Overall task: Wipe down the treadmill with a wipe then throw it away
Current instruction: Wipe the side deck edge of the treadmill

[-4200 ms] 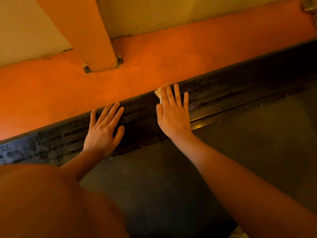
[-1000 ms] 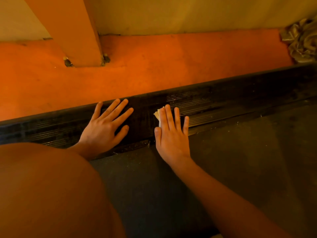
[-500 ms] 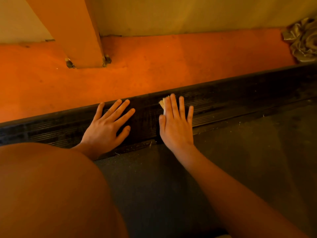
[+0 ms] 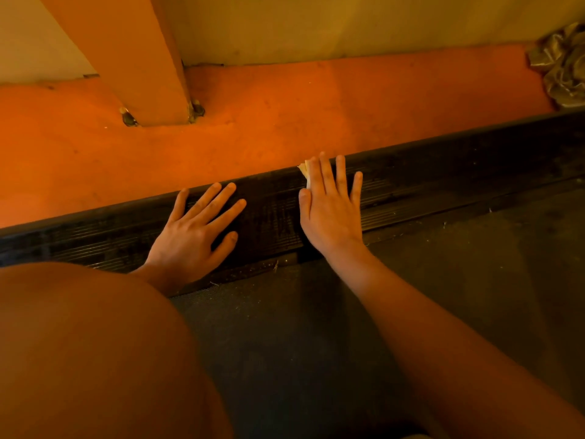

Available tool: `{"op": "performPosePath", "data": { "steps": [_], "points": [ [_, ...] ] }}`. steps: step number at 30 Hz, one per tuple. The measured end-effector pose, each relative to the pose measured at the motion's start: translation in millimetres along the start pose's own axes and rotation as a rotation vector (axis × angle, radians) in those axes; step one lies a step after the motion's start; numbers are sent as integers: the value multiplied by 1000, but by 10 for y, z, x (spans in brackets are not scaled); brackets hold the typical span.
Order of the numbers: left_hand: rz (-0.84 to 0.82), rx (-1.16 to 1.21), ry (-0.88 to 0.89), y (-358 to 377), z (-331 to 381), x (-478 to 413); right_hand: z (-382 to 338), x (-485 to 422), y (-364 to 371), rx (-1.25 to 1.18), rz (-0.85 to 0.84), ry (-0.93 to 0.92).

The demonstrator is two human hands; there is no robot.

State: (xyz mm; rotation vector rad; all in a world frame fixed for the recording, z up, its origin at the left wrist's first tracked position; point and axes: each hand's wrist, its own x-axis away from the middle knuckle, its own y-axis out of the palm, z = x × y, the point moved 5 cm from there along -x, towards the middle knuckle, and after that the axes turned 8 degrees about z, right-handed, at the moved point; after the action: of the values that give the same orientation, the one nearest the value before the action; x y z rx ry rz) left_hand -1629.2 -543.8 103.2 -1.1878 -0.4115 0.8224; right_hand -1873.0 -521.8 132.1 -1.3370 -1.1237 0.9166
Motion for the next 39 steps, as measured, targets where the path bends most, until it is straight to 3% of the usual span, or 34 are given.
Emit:
{"op": "performPosePath", "data": {
  "steps": [6, 12, 20, 29, 32, 39],
  "points": [
    [-8, 4, -1, -28, 22, -3, 153, 681, 26, -44, -41, 40],
    [-24, 3, -4, -27, 14, -4, 107, -2, 8, -18, 1, 29],
    [-40, 10, -1, -31, 30, -1, 250, 604, 8, -22, -79, -32],
    [-136, 25, -15, -27, -6, -12, 66, 55, 5, -54, 3, 3],
    [-211, 11, -6, 8, -32, -8, 85, 73, 34, -60, 24, -1],
    [-608, -94, 60, -91, -129, -166, 90, 91, 64, -72, 128, -26]
  ]
}}
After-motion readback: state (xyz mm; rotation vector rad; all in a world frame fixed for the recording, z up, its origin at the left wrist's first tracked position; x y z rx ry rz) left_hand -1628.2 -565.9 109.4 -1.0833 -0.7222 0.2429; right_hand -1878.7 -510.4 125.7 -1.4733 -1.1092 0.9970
